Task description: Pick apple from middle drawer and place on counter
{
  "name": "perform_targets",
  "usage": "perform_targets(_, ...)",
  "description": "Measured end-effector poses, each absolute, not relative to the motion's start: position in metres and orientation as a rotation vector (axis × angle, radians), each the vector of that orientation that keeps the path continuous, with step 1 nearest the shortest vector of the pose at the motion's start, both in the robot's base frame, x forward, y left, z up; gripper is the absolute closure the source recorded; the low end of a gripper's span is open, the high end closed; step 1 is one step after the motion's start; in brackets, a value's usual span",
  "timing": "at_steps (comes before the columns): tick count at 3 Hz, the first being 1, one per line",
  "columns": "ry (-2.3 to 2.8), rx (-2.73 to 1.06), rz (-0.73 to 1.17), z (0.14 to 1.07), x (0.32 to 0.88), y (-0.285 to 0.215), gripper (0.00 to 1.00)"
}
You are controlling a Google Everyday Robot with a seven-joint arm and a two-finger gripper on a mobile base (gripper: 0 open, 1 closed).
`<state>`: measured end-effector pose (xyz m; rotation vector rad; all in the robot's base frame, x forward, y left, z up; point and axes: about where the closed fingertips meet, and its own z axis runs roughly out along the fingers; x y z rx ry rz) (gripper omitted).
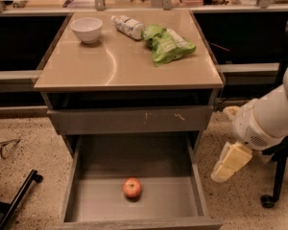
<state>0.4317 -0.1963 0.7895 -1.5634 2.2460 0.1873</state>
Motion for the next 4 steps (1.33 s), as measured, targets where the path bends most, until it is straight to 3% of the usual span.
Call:
perform_targets(1,2.267,-1.474,0.257,0.718,0.437,-0.200,0.00)
perform_targets(2,2.267,-1.474,0.257,0.718,0.437,-0.200,0.00)
perform_targets(4,2.190,-1.517,0.429,0.647,0.430,-0.147,0.00)
